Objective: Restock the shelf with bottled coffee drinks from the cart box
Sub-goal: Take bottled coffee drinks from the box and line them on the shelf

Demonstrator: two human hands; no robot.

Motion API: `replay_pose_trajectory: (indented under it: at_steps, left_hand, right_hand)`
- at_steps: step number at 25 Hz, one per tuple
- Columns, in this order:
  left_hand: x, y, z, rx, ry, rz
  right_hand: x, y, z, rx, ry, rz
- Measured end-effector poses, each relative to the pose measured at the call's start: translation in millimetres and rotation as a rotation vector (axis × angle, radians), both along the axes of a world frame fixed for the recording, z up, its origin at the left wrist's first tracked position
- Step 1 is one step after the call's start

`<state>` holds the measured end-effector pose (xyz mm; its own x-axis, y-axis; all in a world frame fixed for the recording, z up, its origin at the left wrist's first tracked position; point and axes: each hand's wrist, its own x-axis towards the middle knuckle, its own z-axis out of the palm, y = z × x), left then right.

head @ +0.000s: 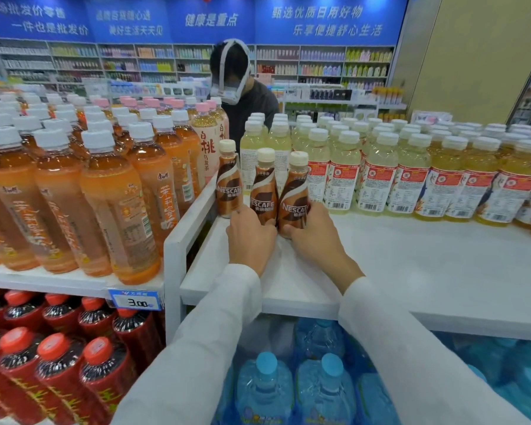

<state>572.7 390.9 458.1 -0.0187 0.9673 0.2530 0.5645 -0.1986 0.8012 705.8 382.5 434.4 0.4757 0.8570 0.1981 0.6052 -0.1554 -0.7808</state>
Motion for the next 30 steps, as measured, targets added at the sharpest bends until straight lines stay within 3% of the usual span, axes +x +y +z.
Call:
replay_pose_trajectory:
  at_steps: [30]
  left_hand:
    - [11.0, 35.5, -6.9, 0.033, -0.112, 0.156]
  right_hand:
    - [-3.2, 28.1, 3.2, 0.126, 0.053, -0.005]
